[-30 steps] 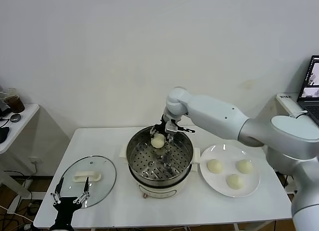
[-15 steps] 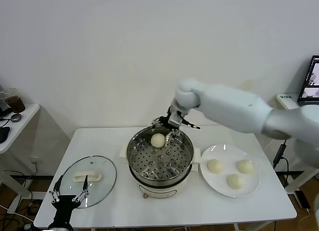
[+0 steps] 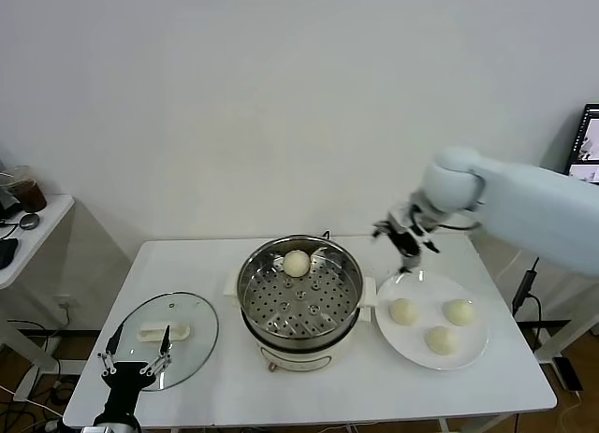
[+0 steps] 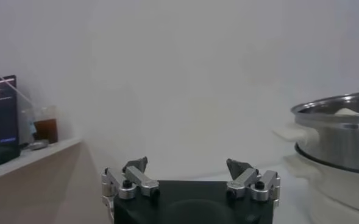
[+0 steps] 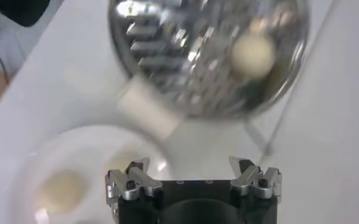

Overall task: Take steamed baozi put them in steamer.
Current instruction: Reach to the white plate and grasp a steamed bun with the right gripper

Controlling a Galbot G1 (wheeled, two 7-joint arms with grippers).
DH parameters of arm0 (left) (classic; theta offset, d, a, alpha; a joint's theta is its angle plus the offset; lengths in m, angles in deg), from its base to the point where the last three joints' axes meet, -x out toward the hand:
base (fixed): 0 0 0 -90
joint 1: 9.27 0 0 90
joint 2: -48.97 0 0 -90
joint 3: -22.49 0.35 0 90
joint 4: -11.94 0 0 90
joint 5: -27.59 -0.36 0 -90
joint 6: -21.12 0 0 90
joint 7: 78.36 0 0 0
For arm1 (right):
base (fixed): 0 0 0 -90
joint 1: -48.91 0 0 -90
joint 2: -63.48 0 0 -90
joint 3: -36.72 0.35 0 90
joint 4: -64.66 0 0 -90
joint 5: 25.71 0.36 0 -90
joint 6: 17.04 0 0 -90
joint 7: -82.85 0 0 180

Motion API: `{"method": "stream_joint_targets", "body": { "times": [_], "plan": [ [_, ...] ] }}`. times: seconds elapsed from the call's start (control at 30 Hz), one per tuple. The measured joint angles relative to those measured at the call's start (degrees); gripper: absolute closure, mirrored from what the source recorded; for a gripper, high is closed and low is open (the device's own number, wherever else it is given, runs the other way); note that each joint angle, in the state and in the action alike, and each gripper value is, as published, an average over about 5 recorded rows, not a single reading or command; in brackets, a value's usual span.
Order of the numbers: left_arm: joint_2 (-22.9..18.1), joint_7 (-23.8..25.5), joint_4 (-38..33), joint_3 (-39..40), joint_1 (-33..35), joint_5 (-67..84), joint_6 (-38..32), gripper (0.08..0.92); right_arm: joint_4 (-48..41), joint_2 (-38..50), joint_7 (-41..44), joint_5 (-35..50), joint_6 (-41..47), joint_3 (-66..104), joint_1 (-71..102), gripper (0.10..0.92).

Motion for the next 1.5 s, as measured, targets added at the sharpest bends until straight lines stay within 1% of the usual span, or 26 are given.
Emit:
{"method": "stream_joint_targets", "body": {
  "times": [0.2,0.43,0.73,0.97,1.2,1.3,1.5],
  "plan": [
    [-0.39,0.03,-0.03,0.29,-0.14,-0.46,0.15,0.177,-1.05,4.43,0.58,-3.30,1.15,5.61,8.32,0.203],
    [-0.70,0.06,-0.15,-0.19,0.27,-0.87,0.21,0.177,-4.52,4.94,-0.05,-7.13,0.96,12.85,18.87,0.203],
    [-0.81,0.10,-0.23,-1.39,0.63,-0.97,0.23,0.177,-11.03,0.06,-0.90,-12.05,-1.25,19.77,27.54,0.203],
    [-0.88,0.09,0.08,-1.78,0.43,-1.18,0.23,0.177,-15.87,-4.69,-1.33,-15.18,-2.77,22.55,30.29,0.203],
    [-0.88,0.07,0.27,-1.93,0.26,-1.20,0.24,0.177,-18.83,-7.89,-1.12,-16.77,-2.81,23.49,31.91,0.203],
    [-0.88,0.07,0.37,-1.94,0.09,-1.21,0.26,0.177,-19.83,-8.84,-1.07,-17.38,-2.59,23.90,32.58,0.216],
    [-0.87,0.03,0.51,-2.00,-0.09,-1.26,0.27,0.177,-21.33,-10.34,-1.33,-18.45,-2.15,24.60,33.49,0.280]
  ]
}}
